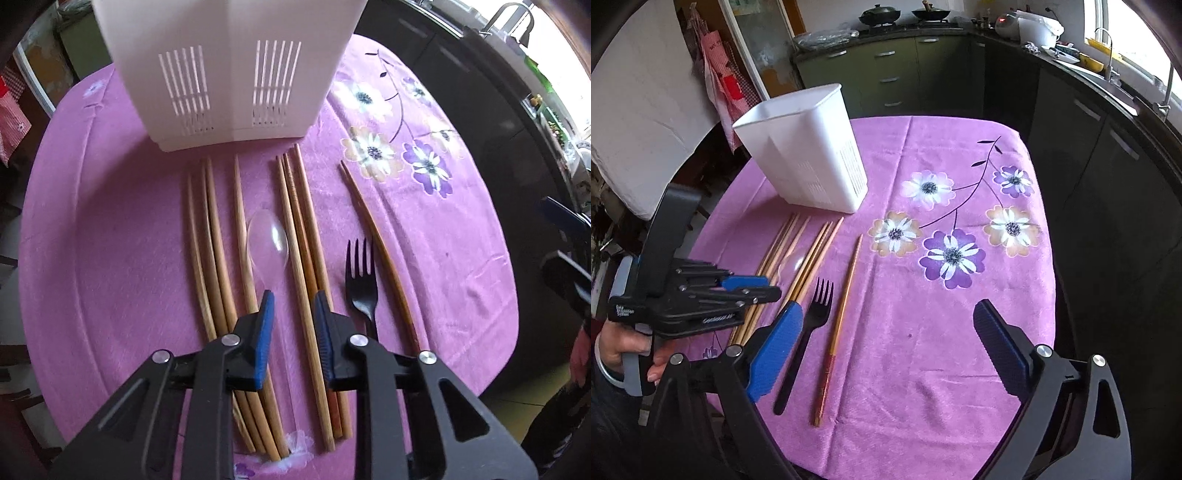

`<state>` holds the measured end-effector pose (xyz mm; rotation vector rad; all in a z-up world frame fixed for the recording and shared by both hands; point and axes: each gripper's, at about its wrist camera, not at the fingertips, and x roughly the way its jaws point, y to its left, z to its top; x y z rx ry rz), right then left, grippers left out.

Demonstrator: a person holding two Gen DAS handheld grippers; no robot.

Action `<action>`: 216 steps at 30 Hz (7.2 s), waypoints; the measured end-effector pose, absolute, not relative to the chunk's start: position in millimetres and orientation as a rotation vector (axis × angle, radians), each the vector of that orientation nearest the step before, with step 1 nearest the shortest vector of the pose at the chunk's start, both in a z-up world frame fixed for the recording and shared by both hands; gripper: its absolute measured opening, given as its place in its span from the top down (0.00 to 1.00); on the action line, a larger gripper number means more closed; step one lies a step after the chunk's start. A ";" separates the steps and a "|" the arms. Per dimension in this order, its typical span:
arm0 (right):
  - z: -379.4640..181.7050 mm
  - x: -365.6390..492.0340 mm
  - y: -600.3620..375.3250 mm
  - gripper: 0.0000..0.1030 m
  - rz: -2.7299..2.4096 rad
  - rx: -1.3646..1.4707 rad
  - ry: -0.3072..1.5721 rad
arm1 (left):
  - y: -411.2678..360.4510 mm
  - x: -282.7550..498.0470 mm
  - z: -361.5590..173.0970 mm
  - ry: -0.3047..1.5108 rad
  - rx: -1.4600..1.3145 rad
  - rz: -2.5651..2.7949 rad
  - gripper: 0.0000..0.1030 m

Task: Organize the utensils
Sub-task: 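Grasp the black fork with the right tool while the left tool grasps the clear spoon, then release the spoon into the white holder with the left tool while the right tool carries the fork, then lower the black fork into the white holder and open the right tool, then grasp a wooden chopstick with the left tool while the right tool reaches another chopstick, then insert the chopstick into the holder with the left tool while the right tool lifts its chopstick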

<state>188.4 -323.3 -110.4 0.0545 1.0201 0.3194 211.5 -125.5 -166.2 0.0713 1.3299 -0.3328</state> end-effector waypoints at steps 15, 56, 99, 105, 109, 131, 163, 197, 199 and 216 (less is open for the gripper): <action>-110.9 188.2 -315.8 0.11 0.322 0.004 1.026 | -141.1 220.3 -183.3 1.374 0.184 -0.240 0.83; -209.4 210.7 -188.4 0.87 0.303 -0.061 1.429 | -80.4 152.6 -60.6 0.814 0.016 -0.304 0.92; 40.7 258.5 -263.2 0.91 0.483 0.269 0.527 | -60.7 281.7 -38.2 0.450 0.011 -0.211 0.79; 34.5 312.6 -231.1 0.91 0.390 0.207 0.424 | -34.9 243.3 -18.5 0.449 -0.010 -0.201 0.75; 4.8 332.4 -212.7 0.91 0.336 0.139 0.416 | -23.3 221.7 -18.7 0.480 -0.003 -0.192 0.75; -40.5 230.5 -251.8 0.75 0.336 0.062 0.610 | -30.0 226.9 -132.8 1.110 -0.017 -0.262 0.78; -179.8 250.2 -243.2 0.75 0.386 -0.036 1.174 | -58.0 248.6 -159.6 1.219 0.069 -0.201 0.94; -119.4 193.5 -250.6 0.93 0.404 0.026 0.966 | -28.9 131.6 -62.5 0.845 0.085 -0.240 0.94; -107.0 186.4 -258.5 0.93 0.412 0.032 0.943 | -30.2 130.6 -61.4 0.843 0.091 -0.242 0.94; -1.5 163.1 -280.1 0.93 0.487 0.075 0.729 | -47.9 160.7 15.4 0.798 0.074 -0.346 0.94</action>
